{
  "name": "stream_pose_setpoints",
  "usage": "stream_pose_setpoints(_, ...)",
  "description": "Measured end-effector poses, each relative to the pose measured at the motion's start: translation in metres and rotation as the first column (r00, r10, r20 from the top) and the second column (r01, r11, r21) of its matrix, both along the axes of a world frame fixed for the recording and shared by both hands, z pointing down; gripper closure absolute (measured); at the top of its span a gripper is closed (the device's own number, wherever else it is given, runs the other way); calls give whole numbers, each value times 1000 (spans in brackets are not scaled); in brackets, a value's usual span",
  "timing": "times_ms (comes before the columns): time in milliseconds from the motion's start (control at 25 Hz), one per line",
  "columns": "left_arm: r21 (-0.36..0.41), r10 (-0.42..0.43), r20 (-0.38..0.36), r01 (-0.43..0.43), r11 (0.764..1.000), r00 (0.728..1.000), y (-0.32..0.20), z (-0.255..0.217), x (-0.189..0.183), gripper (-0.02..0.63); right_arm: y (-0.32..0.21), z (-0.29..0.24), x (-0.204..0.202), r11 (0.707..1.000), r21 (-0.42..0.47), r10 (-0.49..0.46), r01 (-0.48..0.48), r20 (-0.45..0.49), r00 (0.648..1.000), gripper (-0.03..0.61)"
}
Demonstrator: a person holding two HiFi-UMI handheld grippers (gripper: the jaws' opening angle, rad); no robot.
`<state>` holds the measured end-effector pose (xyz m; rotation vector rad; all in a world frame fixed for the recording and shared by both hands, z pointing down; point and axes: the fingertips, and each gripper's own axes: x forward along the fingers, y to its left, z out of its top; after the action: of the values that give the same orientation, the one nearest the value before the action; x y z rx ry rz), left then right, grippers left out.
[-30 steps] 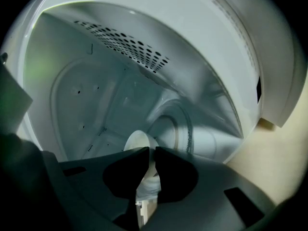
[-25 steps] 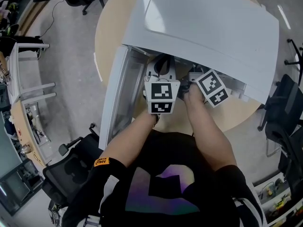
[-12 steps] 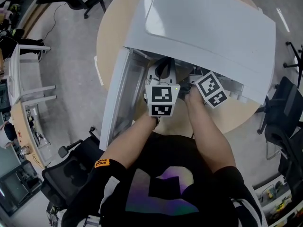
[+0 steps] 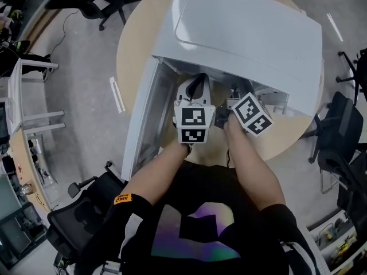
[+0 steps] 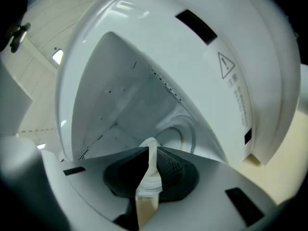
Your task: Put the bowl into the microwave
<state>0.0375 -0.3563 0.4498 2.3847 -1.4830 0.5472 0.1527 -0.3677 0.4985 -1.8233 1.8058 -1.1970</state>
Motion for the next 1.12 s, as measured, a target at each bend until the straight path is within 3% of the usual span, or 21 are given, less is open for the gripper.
stream_pose_setpoints(240, 19, 19, -35, -18, 1000, 999, 17, -15, 0, 568, 24, -26, -17, 994, 37, -97, 104, -157, 983, 532)
stream_pose_setpoints(480, 43, 39, -71, -36, 998, 997, 39, -34, -4, 568, 53, -63, -30, 975, 80, -168, 206, -334, 927, 548)
stream_pose_setpoints(1120, 91, 156, -167, -142, 986, 974, 126, -67, -15, 568, 148, -105, -55, 965, 100, -169, 243, -471, 866, 551)
